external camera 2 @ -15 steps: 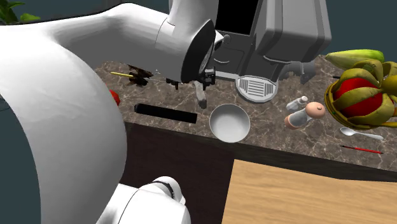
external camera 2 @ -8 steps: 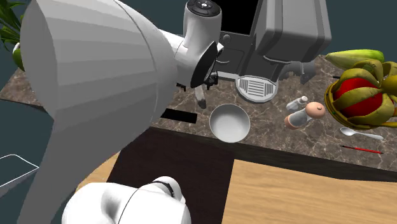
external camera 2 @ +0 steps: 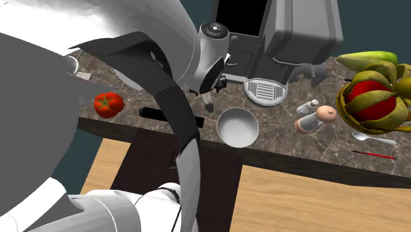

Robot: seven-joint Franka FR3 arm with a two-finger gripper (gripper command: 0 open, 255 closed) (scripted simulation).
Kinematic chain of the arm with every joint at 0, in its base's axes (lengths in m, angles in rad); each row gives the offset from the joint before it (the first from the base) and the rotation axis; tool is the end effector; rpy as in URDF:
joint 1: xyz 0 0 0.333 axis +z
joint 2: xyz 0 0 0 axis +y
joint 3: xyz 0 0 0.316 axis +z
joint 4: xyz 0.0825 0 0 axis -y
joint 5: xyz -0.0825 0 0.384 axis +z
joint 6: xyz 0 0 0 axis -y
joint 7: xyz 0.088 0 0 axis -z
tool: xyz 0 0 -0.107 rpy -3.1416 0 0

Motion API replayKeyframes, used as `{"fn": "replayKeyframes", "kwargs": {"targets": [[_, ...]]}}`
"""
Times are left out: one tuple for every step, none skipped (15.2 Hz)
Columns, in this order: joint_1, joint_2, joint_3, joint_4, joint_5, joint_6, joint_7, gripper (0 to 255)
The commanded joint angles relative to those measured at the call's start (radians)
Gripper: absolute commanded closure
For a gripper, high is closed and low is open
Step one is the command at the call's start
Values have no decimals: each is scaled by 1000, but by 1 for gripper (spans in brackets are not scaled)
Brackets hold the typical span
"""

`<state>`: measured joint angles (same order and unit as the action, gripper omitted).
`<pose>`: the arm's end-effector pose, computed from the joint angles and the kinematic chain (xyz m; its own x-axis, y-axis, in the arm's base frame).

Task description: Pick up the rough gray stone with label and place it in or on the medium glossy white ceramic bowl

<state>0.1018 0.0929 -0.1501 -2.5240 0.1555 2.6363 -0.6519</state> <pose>0.4643 -0.0273 0.2441 0.8913 0.4505 0.0524 0.4526 -0.8908 -0.0406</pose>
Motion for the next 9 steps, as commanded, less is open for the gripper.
{"fn": "replayKeyframes", "kwargs": {"targets": [[0,34,5,5,17,29,-14,0],[-1,48,8,6,26,42,-20,0],[-1,63,11,7,34,56,-26,0],[-3,78,15,8,43,69,-32,0],[-5,101,21,10,57,89,-42,0],[-5,101,21,10,57,89,-42,0],[-5,101,21,10,56,89,-42,0],[-5,101,21,10,56,89,-42,0],[-5,101,21,10,56,89,-42,0]]}}
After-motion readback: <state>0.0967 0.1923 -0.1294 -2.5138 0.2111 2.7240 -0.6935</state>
